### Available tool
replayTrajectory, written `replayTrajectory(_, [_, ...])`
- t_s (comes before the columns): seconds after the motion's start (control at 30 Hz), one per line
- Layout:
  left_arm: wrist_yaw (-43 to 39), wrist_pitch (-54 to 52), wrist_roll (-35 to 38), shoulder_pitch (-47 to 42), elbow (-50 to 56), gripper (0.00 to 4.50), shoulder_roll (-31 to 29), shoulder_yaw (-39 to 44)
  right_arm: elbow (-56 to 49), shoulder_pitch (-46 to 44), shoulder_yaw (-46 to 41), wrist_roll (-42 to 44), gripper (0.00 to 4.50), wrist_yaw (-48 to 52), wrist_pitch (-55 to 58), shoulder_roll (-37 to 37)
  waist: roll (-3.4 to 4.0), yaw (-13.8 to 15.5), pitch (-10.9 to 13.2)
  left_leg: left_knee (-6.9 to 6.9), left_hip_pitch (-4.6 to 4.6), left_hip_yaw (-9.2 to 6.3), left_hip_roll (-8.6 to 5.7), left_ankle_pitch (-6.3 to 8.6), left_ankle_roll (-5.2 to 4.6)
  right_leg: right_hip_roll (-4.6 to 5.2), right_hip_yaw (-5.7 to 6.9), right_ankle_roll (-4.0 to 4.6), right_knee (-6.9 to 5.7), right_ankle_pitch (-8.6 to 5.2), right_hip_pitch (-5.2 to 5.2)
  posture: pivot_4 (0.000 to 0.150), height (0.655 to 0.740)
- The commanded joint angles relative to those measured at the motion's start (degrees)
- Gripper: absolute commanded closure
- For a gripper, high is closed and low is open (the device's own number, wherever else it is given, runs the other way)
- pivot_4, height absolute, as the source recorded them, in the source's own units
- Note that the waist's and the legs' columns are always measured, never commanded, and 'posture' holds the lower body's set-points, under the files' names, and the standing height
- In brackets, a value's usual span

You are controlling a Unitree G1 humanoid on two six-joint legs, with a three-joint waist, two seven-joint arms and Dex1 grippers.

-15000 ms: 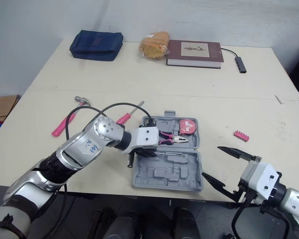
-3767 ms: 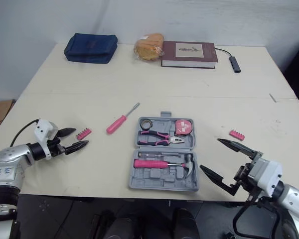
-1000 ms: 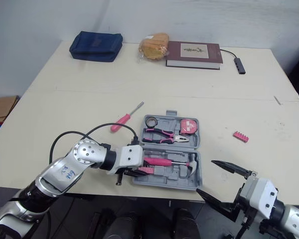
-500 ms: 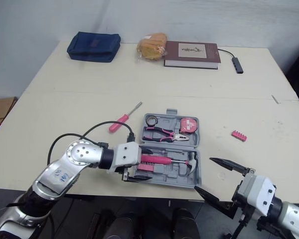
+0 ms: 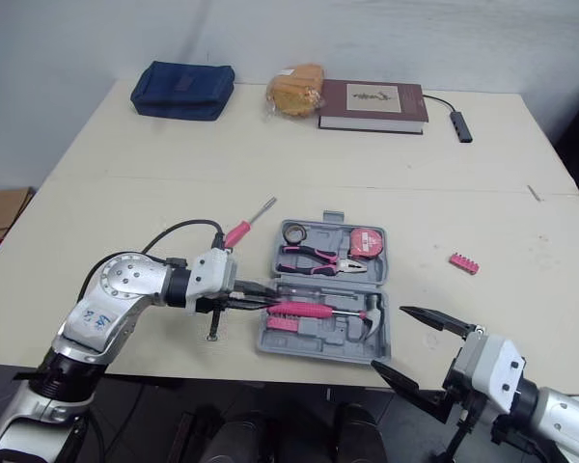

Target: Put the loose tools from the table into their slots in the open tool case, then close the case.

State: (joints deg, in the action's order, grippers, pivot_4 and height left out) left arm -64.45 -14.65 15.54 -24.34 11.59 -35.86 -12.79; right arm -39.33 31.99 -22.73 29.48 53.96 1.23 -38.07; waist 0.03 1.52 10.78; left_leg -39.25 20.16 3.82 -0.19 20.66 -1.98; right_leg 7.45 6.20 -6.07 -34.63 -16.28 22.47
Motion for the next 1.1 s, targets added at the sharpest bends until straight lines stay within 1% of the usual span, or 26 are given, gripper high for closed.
replayTrajectory(0.03, [-0.7,3.0,-2.1,0.3,-2.7,4.43,1.0,-2.4,-1.3,0.6,-0.5,-0.3,0.0,-0.5,-0.8,0.6,0.0,0.0,0.0,0.0,0.0,0.0,0.0,0.0,0.0,0.0,0.01,0.0,0.0,0.0,0.0,0.15,0.74])
replayTrajectory(0.17, [0.2,3.4,-4.0,1.0,-3.6,4.43,1.9,-4.0,-1.1,0.9,-0.5,-0.7,0.0,-0.8,-1.1,1.2,0.0,0.0,0.0,0.0,0.01,0.0,-0.01,-0.01,-0.02,0.01,0.0,-0.01,0.0,0.01,0.0,0.15,0.74])
replayTrajectory(0.33, [0.1,3.2,-6.3,1.6,-4.1,4.43,1.0,-5.6,-1.0,1.2,-0.5,-1.0,0.0,-0.9,-1.4,1.5,0.01,0.0,0.0,0.0,0.0,0.0,0.0,-0.01,-0.02,0.0,-0.01,-0.02,-0.02,0.01,0.0,0.15,0.74])
replayTrajectory(0.4, [0.5,3.7,-10.0,2.0,-4.9,4.43,-0.3,-7.6,-1.0,1.1,-0.2,-1.3,0.0,-1.0,-1.4,1.6,0.04,0.0,0.0,0.0,-0.01,0.0,0.0,-0.01,-0.02,0.01,-0.02,-0.02,-0.02,0.01,0.0,0.15,0.74])
replayTrajectory(0.47, [0.9,3.4,-11.6,2.1,-5.3,4.43,-0.8,-8.6,-1.0,0.9,0.0,-1.5,0.0,-1.1,-1.4,1.7,0.13,0.0,-0.2,0.0,-0.02,0.0,0.0,0.0,-0.02,0.02,-0.03,-0.02,-0.02,0.01,-0.01,0.15,0.74])
replayTrajectory(0.6, [0.5,5.9,-17.6,1.9,-8.4,4.43,-3.1,-12.6,-1.0,0.4,0.2,-1.7,0.0,-1.3,-1.2,1.7,0.18,-0.2,-0.5,0.0,-0.07,0.02,0.01,0.0,-0.01,0.01,-0.05,-0.01,-0.02,0.0,-0.02,0.15,0.74])
replayTrajectory(0.73, [1.9,3.3,-18.6,1.9,-8.4,4.43,-3.0,-13.3,-0.8,0.1,0.0,-1.8,0.0,-1.3,-1.3,1.6,0.25,-0.2,-1.0,0.01,-0.29,0.06,0.06,0.03,0.01,0.04,-0.11,0.05,0.11,-0.03,-0.15,0.15,0.74])
replayTrajectory(0.83, [3.3,6.9,-13.1,2.8,-9.8,4.43,0.5,-9.6,-0.3,0.2,-0.7,-2.1,0.0,-1.4,-1.4,1.6,0.35,-0.2,-1.1,0.12,-1.01,0.05,0.3,0.29,0.03,0.15,-0.12,0.12,0.4,-0.07,-0.94,0.15,0.74])
replayTrajectory(0.93, [3.1,14.0,-10.9,2.5,-12.3,4.43,2.2,-6.6,0.6,0.9,-2.1,-2.1,0.0,-1.0,-2.0,1.7,0.42,-0.1,-1.2,0.12,-1.04,0.03,0.34,0.37,0.01,0.2,-0.13,0.13,0.46,-0.07,-0.9,0.15,0.74])
replayTrajectory(1.07, [-1.4,16.4,-1.6,1.2,-16.1,4.43,1.4,1.5,4.3,1.9,-7.5,-2.4,0.0,-0.5,-5.2,2.1,0.39,-0.2,-1.1,0.13,-0.95,-0.05,0.36,0.35,0.1,0.19,-0.04,0.17,0.46,-0.09,-0.84,0.15,0.74])
replayTrajectory(1.1, [-2.3,20.7,0.7,1.0,-17.9,4.43,1.3,4.9,5.6,2.5,-9.2,-2.6,0.0,-0.3,-6.4,2.5,0.39,-0.3,-1.0,0.12,-0.95,-0.04,0.38,0.35,0.12,0.17,-0.04,0.17,0.46,-0.1,-0.84,0.15,0.74])
